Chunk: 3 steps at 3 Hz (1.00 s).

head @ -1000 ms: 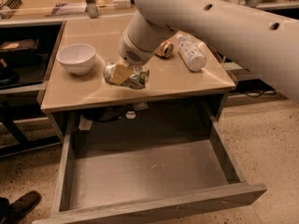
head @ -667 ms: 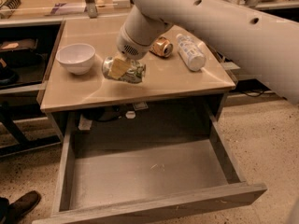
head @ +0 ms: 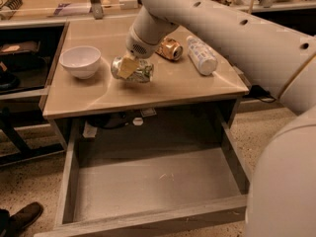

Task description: Pick 7up can from top drawer and place on counter

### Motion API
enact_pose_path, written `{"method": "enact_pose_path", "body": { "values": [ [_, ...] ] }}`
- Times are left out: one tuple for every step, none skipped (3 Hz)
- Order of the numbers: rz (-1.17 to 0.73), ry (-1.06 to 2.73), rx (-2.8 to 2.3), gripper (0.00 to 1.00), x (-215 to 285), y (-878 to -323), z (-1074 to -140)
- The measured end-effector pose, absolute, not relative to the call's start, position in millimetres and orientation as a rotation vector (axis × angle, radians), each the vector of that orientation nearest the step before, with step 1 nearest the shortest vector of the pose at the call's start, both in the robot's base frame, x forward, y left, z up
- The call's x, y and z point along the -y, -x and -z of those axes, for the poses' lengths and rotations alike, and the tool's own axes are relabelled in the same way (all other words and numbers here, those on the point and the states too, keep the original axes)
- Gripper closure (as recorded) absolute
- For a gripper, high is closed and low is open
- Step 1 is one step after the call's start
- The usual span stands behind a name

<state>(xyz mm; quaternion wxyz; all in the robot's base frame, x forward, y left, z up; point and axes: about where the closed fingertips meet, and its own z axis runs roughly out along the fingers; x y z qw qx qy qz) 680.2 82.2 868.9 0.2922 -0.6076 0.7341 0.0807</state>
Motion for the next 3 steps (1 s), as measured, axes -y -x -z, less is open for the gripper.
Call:
{"method": "enact_pose_path", "body": {
  "values": [
    [-0.234,1.608,-1.973,1.00,-80.7,-692.7,-847.6],
    [-0.222,1.592,-1.972,1.00,-78.5,-695.3,-841.3],
    [-0.222,1.592,-1.972,0.81,-78.5,-695.3,-841.3]
  ]
}}
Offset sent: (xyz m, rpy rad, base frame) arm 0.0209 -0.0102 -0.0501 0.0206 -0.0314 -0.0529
